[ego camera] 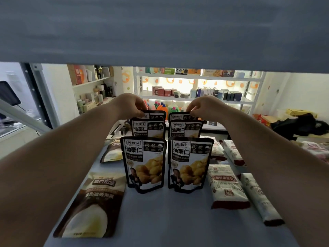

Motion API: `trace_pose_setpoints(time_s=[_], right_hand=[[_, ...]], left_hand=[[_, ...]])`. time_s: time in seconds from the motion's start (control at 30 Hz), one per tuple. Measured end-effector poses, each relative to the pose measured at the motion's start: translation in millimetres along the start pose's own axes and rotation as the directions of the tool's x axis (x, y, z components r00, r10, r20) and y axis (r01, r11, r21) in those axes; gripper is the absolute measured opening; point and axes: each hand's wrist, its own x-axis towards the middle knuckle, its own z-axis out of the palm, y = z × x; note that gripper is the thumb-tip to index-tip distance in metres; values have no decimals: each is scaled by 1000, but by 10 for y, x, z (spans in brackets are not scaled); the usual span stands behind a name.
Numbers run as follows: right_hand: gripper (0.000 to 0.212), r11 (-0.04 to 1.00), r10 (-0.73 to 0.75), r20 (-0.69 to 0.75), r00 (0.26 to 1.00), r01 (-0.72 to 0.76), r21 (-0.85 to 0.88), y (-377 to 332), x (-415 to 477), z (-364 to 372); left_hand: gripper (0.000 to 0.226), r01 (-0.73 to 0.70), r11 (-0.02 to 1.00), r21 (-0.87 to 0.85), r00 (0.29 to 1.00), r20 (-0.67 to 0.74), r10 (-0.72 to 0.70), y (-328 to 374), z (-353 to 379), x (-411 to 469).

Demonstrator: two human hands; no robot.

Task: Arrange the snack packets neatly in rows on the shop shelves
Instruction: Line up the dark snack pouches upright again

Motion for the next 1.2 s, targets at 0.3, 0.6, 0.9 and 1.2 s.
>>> trace_pose_setpoints(time_s=[0.3, 0.6, 0.9, 1.2], right_hand=[[26, 999, 37, -17, 999, -37, -26, -130, -65, -60], [33, 983, -181, -235, 955, 170, -66, -900, -740, -128], [35, 931, -363, -116, 924, 364, -10, -2197, -1692, 926], [51, 995, -83, 175, 981, 90, -33, -2550, -1844, 1775]], left_hand=[[24, -57, 998, -4, 996, -69, 56, -52, -55, -107], [32, -77, 989, 127, 988, -121, 92, -268, -358, -1149], [42, 26, 976, 214, 998, 59, -39, -826, -270, -2600], [59, 38, 971, 237, 992, 106, -65, -995, 123, -3066]])
